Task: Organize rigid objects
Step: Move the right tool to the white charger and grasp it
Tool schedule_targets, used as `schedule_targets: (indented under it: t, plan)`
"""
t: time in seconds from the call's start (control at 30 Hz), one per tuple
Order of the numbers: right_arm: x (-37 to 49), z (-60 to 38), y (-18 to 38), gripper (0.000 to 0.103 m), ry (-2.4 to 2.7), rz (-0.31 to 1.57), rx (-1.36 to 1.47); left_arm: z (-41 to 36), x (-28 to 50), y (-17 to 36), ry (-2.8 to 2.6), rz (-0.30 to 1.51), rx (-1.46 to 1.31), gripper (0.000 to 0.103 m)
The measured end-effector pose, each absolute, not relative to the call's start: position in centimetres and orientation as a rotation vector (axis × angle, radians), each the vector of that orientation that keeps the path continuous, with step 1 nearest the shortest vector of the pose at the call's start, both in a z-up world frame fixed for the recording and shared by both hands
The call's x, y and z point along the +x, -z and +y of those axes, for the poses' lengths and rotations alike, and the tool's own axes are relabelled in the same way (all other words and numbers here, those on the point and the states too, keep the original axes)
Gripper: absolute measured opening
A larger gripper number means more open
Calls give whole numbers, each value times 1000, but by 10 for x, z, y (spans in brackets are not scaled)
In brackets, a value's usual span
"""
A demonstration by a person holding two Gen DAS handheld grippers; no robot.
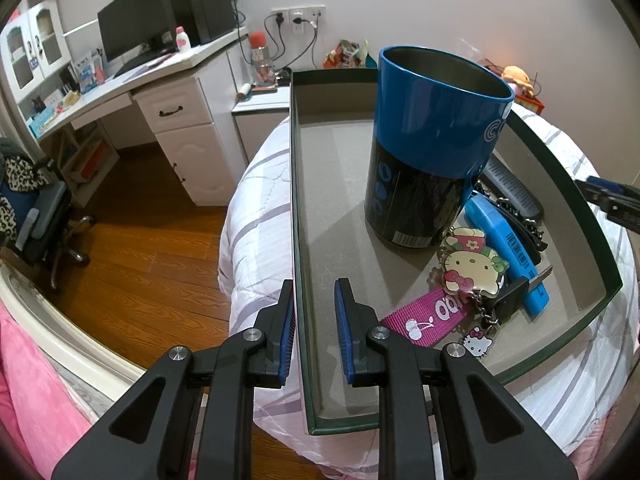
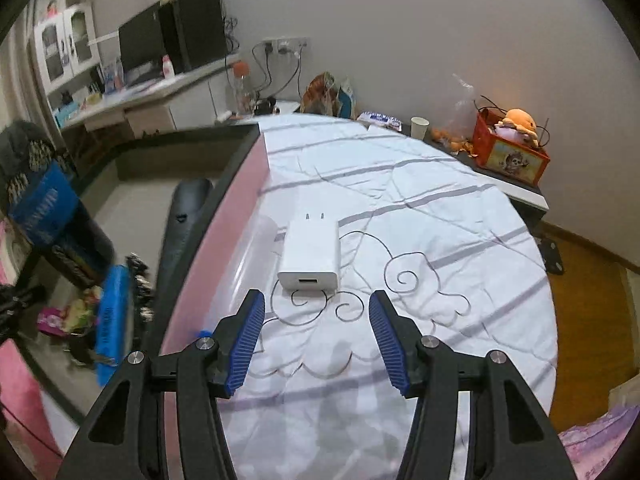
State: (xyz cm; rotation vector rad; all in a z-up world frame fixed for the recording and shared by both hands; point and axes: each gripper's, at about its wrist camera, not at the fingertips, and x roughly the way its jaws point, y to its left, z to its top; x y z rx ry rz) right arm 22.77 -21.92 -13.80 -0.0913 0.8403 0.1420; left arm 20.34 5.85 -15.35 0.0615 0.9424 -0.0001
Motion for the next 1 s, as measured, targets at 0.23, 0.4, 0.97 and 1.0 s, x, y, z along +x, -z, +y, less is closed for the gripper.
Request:
schedule_targets:
  t: [0.23, 0.4, 0.97, 1.0]
  plan:
    - [250, -216, 154, 56, -152, 873, -119, 58, 201, 153, -1, 942, 63, 18]
    - [262, -216, 158, 56, -171, 877, -121, 59, 199, 152, -6, 943, 69, 17]
    - [198, -252, 157, 41, -172, 926, -37, 59, 198, 153, -6, 941, 72, 17]
    - [194, -254, 157, 41, -177, 932, -32, 59, 198, 153, -8, 942, 72, 17]
